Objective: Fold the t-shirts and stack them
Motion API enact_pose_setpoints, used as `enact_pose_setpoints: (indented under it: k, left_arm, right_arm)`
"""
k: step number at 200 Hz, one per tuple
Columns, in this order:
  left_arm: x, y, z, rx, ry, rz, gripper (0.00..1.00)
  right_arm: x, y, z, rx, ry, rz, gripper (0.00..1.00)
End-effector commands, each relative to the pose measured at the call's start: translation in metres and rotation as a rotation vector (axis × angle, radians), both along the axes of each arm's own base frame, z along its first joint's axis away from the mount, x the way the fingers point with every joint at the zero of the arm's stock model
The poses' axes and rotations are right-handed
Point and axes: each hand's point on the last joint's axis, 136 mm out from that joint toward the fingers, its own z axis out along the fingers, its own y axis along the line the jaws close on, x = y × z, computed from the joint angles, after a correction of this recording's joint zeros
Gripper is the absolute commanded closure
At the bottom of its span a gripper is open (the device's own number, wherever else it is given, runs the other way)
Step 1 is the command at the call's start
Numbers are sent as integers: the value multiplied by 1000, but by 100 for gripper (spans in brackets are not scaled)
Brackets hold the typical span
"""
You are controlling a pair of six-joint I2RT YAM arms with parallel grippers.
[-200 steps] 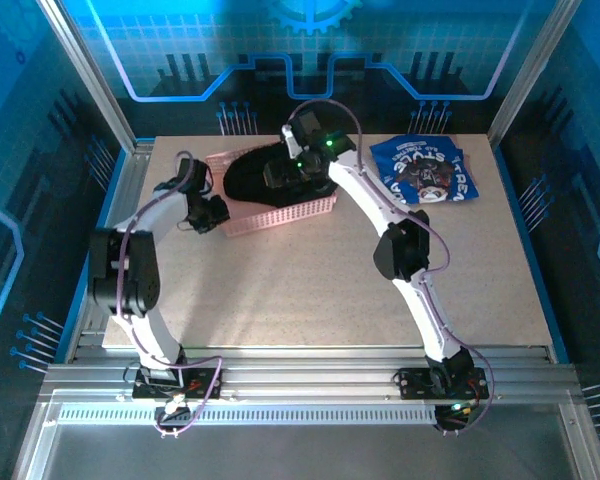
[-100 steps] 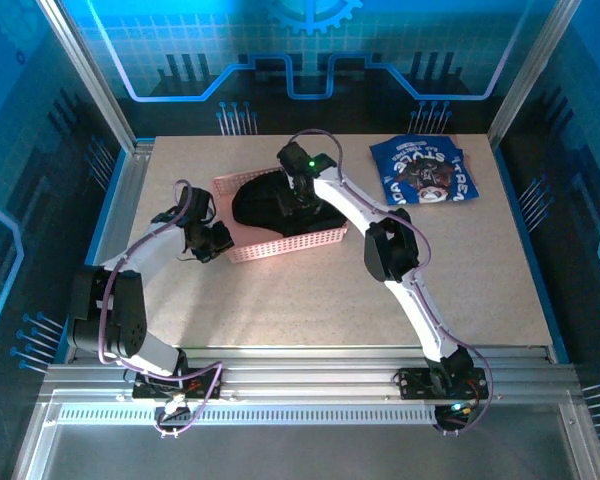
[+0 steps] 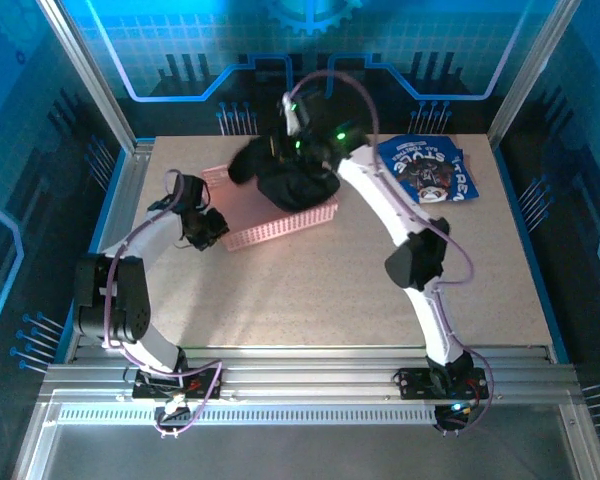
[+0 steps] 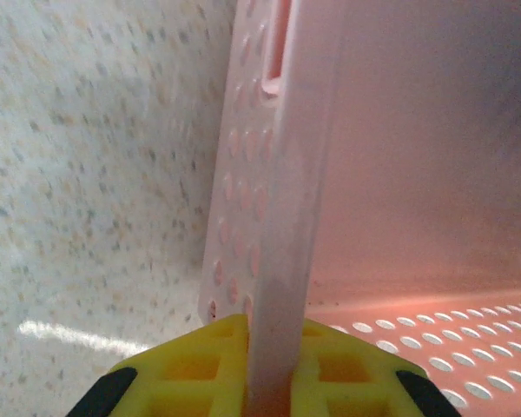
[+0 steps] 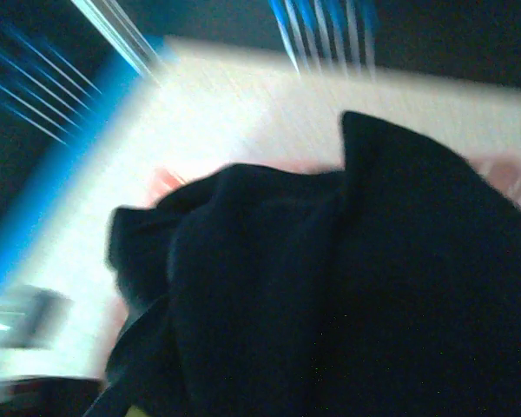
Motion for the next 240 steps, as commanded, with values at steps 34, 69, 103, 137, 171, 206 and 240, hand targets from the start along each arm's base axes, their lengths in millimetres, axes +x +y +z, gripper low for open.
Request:
enact_pose_setpoints:
  k: [34, 69, 103, 137, 171, 206, 240]
  left_arm:
    - [41, 92, 33, -68, -88, 451, 100]
    - [35, 134, 36, -29, -94, 681, 100]
    - [33, 162, 35, 18, -75, 850, 100]
    - [40, 178, 38, 33, -75, 967, 100]
    - [49, 182, 30, 38, -50, 1000, 100]
    - [58, 178, 14, 23, -25, 970, 100]
    - [71, 166, 6, -41, -66, 886, 64]
  right_arm:
    - [-102, -81, 251, 410, -360, 57, 100]
    - [-123, -122, 235, 313, -318, -4, 100]
    - [-122, -149, 172, 215, -140, -51, 100]
    - [-125, -134, 92, 121, 58, 24, 100]
    - [-130, -107, 29, 43, 215, 118, 100]
    - [-138, -77, -21, -7, 387, 201, 100]
    - [-147, -44, -64, -51, 520, 272, 98]
